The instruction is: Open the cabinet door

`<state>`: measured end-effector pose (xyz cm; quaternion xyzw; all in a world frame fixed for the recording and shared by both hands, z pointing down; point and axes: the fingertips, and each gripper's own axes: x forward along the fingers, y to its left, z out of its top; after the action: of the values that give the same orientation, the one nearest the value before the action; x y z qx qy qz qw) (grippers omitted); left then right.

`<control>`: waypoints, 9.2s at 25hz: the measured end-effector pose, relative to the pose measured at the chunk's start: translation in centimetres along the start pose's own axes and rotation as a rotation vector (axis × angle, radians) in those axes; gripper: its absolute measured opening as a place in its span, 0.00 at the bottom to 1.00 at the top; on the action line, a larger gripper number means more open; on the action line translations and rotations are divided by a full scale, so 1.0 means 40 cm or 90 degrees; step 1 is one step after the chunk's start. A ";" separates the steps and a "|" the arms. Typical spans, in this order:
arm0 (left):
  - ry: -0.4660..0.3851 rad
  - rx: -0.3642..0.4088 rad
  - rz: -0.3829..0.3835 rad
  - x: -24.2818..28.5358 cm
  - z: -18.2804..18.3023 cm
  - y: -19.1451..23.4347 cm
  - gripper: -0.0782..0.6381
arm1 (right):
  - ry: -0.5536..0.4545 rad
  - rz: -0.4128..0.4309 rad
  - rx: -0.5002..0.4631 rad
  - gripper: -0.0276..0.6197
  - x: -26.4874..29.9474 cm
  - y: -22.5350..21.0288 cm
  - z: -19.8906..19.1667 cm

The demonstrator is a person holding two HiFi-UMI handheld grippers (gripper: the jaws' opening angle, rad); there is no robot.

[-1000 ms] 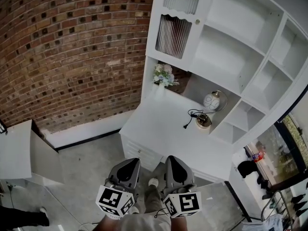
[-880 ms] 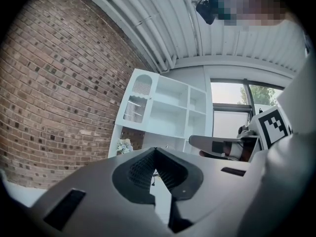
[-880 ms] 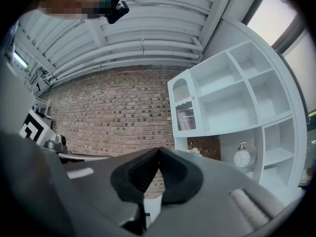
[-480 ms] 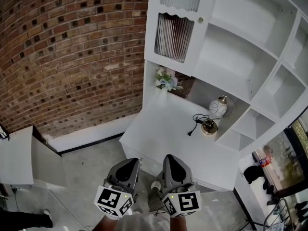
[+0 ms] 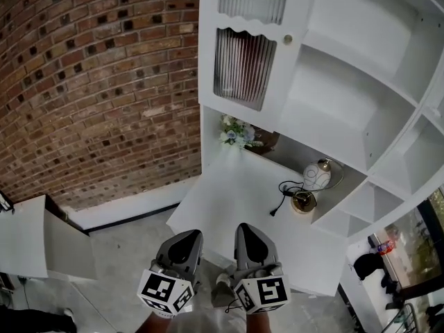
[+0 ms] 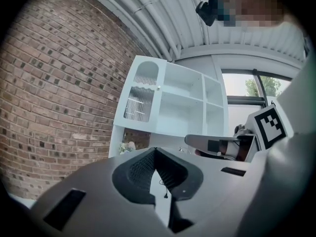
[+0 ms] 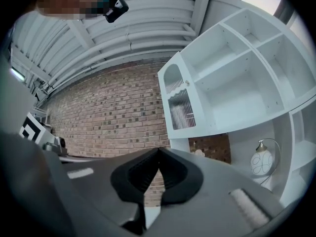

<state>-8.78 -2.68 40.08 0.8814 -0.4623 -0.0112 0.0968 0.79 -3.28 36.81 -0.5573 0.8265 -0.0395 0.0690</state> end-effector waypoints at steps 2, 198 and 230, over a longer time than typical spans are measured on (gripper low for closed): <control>-0.001 0.001 0.007 0.043 0.009 0.009 0.12 | -0.004 0.005 0.001 0.04 0.031 -0.033 0.012; -0.021 -0.015 0.085 0.365 0.045 0.093 0.12 | -0.056 0.173 -0.026 0.14 0.430 -0.181 0.093; -0.057 -0.025 0.221 0.206 0.078 0.251 0.12 | -0.051 0.334 -0.041 0.13 0.492 0.093 0.054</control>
<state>-12.55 -15.47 39.41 0.7851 -0.6107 -0.0426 0.0940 -9.55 -20.11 32.79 -0.3272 0.9400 0.0280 0.0921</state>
